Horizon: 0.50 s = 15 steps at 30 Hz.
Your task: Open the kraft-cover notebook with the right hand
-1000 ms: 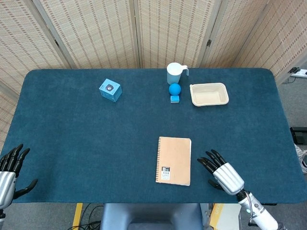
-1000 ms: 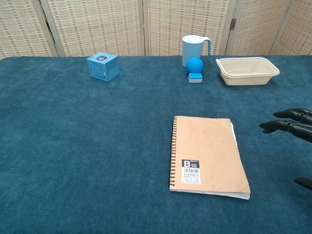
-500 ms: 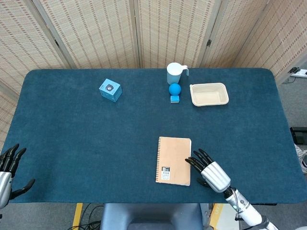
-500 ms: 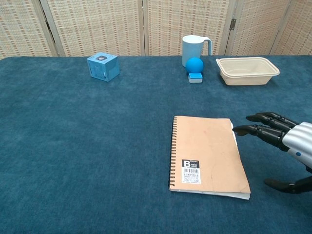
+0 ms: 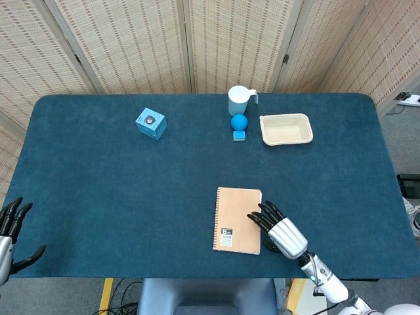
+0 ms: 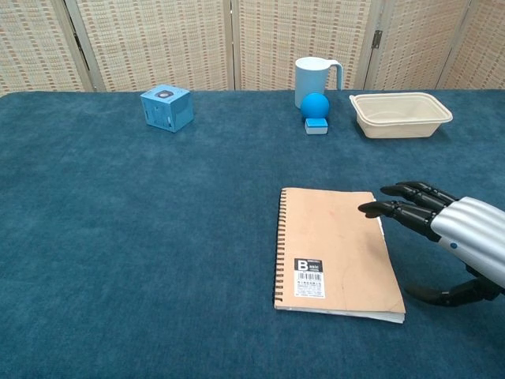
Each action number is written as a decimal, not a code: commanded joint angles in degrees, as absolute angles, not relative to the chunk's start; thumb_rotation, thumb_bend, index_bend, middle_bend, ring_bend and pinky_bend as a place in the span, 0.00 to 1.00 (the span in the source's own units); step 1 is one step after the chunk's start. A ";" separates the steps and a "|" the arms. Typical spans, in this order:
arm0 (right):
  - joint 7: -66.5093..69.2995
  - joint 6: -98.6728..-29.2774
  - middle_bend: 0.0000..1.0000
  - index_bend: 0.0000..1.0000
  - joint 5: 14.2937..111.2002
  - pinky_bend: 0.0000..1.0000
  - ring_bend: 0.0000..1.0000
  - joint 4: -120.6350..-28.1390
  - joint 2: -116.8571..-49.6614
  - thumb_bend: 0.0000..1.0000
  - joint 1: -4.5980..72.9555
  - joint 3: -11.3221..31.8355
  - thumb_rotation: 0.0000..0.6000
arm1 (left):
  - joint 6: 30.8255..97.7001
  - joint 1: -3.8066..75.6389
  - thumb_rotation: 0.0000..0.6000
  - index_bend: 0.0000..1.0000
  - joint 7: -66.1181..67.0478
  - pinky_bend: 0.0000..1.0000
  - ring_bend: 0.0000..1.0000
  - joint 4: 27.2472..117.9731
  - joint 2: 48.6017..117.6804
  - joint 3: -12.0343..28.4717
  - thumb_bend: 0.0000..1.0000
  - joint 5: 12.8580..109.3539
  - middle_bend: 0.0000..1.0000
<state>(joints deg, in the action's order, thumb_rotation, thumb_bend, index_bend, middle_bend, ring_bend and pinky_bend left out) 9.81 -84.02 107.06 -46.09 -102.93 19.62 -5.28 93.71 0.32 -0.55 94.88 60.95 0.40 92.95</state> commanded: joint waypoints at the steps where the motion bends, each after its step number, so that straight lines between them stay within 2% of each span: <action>1: 9.55 -83.84 0.21 0.09 106.85 0.00 0.01 -45.41 -103.62 0.29 20.14 -5.47 1.00 | 93.99 0.15 1.00 0.10 -0.60 0.14 0.05 94.92 60.87 0.41 0.24 92.99 0.00; 15: 10.31 -84.27 0.21 0.09 105.39 0.00 0.01 -44.66 -105.34 0.29 21.18 -5.74 1.00 | 94.86 -0.37 1.00 0.10 -1.48 0.14 0.05 94.87 60.47 0.59 0.24 93.01 0.00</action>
<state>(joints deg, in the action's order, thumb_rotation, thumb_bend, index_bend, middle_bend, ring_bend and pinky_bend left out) 10.12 -84.12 105.50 -44.66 -105.24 21.13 -5.75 94.86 -0.37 -1.48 94.87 60.47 0.60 93.01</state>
